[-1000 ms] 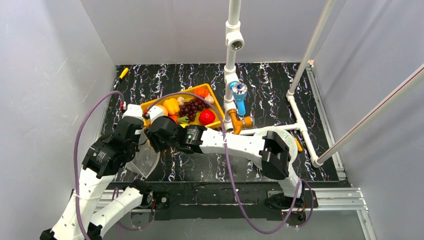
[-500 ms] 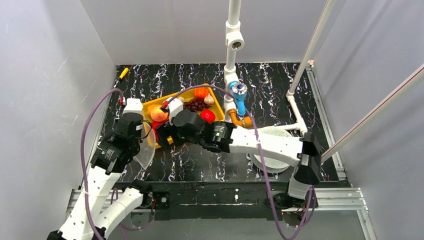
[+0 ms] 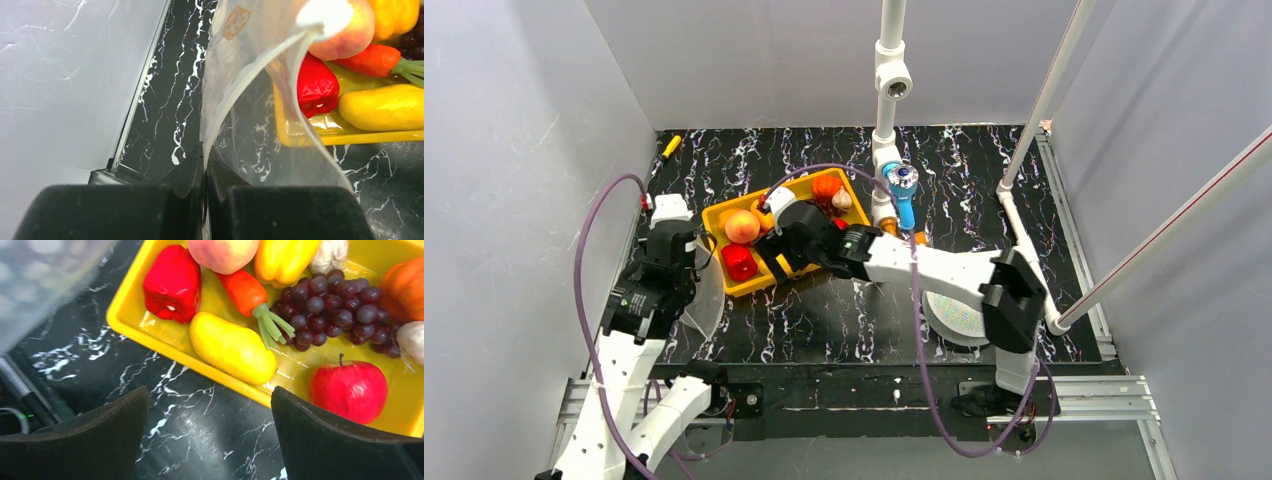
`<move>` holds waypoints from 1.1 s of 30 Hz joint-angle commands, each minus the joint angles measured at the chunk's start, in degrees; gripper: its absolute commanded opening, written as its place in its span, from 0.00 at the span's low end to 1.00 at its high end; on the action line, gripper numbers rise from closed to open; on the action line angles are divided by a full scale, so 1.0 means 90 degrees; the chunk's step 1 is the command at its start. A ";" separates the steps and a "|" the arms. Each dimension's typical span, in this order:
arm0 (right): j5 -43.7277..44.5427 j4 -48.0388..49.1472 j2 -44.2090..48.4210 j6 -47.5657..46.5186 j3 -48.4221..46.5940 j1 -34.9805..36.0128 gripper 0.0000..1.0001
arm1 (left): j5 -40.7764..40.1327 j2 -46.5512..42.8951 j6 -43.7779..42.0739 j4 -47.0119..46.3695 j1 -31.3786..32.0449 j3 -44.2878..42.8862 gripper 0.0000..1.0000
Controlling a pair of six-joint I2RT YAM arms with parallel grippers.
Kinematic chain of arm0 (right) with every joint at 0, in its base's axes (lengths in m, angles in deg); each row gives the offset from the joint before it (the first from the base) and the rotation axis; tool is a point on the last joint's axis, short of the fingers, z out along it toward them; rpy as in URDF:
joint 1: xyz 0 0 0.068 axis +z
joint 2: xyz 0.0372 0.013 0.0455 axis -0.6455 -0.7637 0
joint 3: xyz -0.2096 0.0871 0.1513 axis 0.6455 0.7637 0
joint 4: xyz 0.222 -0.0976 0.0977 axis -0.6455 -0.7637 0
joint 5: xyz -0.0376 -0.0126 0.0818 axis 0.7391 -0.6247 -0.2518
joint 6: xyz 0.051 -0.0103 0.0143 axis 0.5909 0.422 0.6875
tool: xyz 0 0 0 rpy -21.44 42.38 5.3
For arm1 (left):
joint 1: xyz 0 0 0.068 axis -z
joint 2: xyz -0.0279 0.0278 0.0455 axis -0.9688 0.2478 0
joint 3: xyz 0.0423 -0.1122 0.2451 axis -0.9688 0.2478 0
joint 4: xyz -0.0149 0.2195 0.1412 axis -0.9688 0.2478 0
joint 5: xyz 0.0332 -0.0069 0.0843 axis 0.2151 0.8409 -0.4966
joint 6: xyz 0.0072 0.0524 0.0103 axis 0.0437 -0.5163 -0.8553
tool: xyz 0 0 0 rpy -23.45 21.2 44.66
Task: Place the food in the zip-top bag and seal the zipper
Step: Adjust the zipper food storage bag at the center of the board.
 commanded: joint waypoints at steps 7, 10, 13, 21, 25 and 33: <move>-0.0002 -0.1452 -0.1695 -0.1180 -0.2246 -0.0002 0.97 | 0.0571 0.0487 0.0173 0.1445 -0.0035 -0.0934 0.00; -0.0014 -0.1588 -0.1963 -0.1295 -0.2426 -0.0015 0.94 | 0.0514 0.0635 0.0239 0.1589 -0.0034 -0.0874 0.00; 0.0040 -0.1594 -0.2128 -0.1456 -0.2459 -0.0040 0.90 | 0.0269 0.0712 0.0508 0.1830 -0.0035 -0.1087 0.00; 0.0543 -0.1359 -0.2529 -0.0852 -0.2737 -0.0143 0.89 | -0.0529 0.0434 0.0742 0.1688 -0.0035 -0.1207 0.00; 0.1325 -0.1356 -0.2893 -0.0460 -0.3196 -0.0156 0.91 | -0.0454 0.0399 0.0815 0.1626 -0.0037 -0.1085 0.00; 0.1403 -0.1123 -0.3072 -0.0510 -0.3392 -0.0427 0.77 | -0.0492 0.0420 0.0736 0.1692 -0.0034 -0.0775 0.00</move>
